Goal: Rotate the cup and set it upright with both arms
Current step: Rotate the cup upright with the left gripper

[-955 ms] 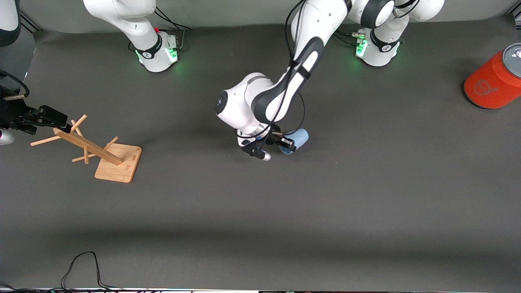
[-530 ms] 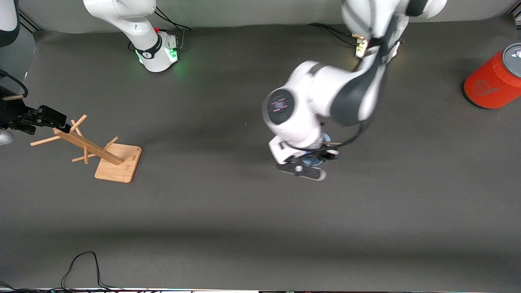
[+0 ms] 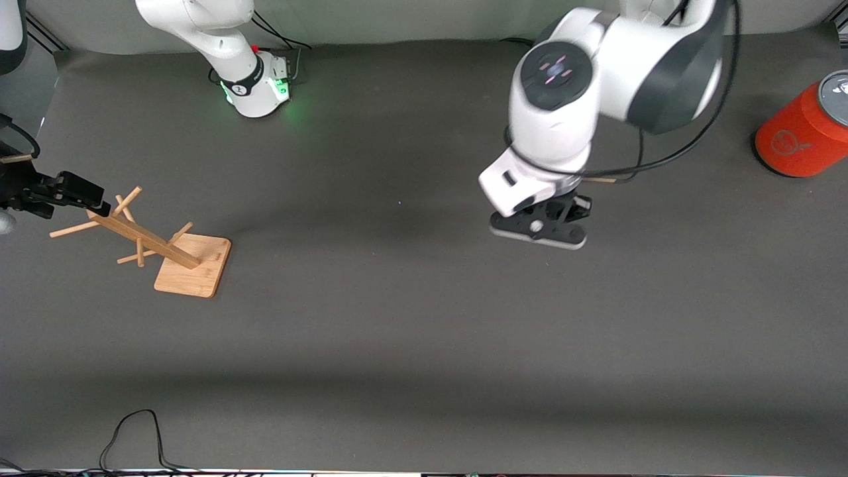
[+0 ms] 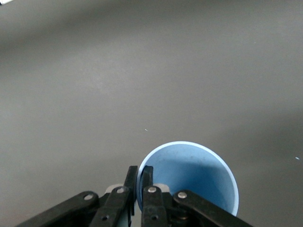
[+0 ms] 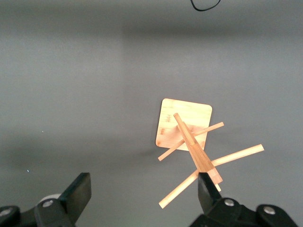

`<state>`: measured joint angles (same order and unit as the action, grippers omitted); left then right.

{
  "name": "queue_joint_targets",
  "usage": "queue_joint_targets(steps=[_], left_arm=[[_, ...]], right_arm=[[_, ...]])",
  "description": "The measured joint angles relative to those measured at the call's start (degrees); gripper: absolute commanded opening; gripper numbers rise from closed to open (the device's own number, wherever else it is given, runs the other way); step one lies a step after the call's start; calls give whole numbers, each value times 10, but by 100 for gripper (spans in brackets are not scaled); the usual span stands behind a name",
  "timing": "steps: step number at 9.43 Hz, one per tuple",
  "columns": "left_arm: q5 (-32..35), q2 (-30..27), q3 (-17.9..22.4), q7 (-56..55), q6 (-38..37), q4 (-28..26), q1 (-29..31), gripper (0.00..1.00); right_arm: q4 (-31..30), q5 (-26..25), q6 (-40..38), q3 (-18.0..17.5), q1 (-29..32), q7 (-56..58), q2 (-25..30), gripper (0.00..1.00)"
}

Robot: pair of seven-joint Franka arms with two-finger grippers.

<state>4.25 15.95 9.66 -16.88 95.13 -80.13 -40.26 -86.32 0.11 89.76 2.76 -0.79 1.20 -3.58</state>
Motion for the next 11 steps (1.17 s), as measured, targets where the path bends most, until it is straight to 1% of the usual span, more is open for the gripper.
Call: queue_joint_targets(steps=[1, 2, 3, 4, 5, 9, 11], left_arm=[[-6, -44, 1, -11, 59, -73, 3, 0], [-9, -74, 0, -25, 130, -143, 4, 0], [-11, -83, -1, -41, 206, -202, 3, 0], [-12, -75, -4, -57, 282, -247, 1, 0], [-13, -52, -7, -76, 351, -274, -2, 0], [-12, 52, -12, -184, 534, -291, -40, 0], [-12, 80, -11, -205, 641, -322, -47, 0]], right_arm=[[0, 0, 0, 0, 0, 0, 0, 100], [0, 0, 0, 0, 0, 0, 0, 100], [0, 0, 0, 0, 0, 0, 0, 100], [0, 0, -2, 0, 0, 0, 0, 100], [0, 0, -10, 0, 0, 0, 0, 100], [0, 0, -20, 0, -1, 0, 0, 100], [0, 0, -20, 0, -1, 0, 0, 100]])
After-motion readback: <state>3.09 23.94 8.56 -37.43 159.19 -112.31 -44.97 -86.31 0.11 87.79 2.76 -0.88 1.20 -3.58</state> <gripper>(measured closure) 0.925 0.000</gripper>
